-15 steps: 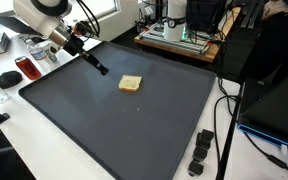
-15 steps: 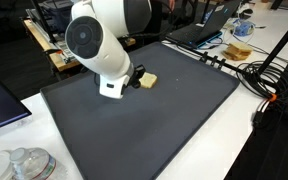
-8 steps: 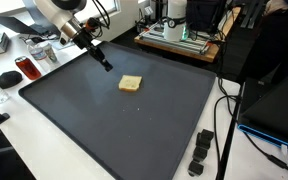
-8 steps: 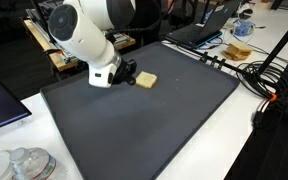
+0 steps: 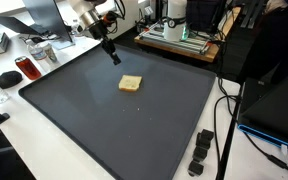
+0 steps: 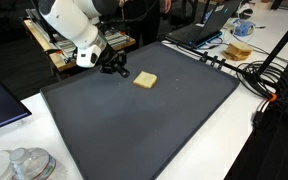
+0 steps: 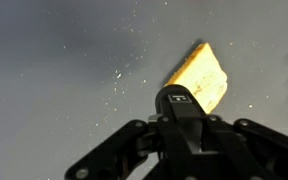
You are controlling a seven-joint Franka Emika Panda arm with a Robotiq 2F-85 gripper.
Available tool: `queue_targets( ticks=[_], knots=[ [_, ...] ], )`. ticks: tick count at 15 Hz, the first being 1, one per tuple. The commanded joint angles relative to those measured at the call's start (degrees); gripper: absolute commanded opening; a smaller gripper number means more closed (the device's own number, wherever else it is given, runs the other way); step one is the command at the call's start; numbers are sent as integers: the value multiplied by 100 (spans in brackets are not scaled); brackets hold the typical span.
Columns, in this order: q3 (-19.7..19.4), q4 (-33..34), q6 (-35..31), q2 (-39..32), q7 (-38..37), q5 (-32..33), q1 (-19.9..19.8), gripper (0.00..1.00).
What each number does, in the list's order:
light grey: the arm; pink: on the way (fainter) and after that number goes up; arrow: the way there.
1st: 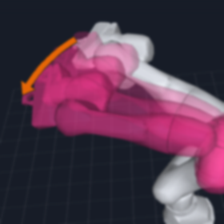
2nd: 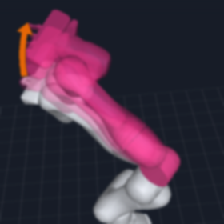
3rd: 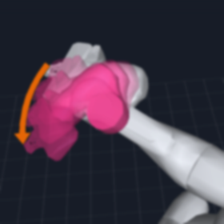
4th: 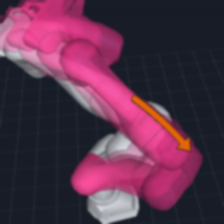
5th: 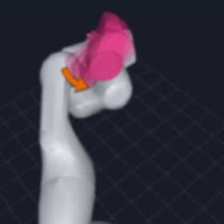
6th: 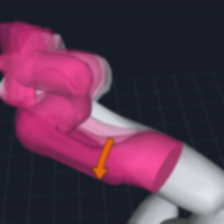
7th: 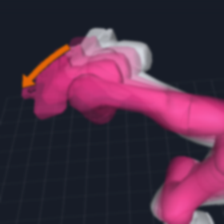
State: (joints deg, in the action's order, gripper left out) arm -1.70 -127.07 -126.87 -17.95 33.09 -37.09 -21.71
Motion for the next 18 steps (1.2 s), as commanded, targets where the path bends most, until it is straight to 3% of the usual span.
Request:
queue_targets(
  ticks=[1,7,10,14,18],
  knots=[
    [-130,-1235,-683,1033,265,-598,216,5],
    [-216,-2112,-1304,2056,-470,-584,847,5],
    [-125,-2322,-1689,2437,-1267,-274,1257,5],
    [159,-2467,-2150,2752,-2726,626,1759,5],
    [393,-2174,-1974,2657,-4068,1839,1983,5]
  ],
)
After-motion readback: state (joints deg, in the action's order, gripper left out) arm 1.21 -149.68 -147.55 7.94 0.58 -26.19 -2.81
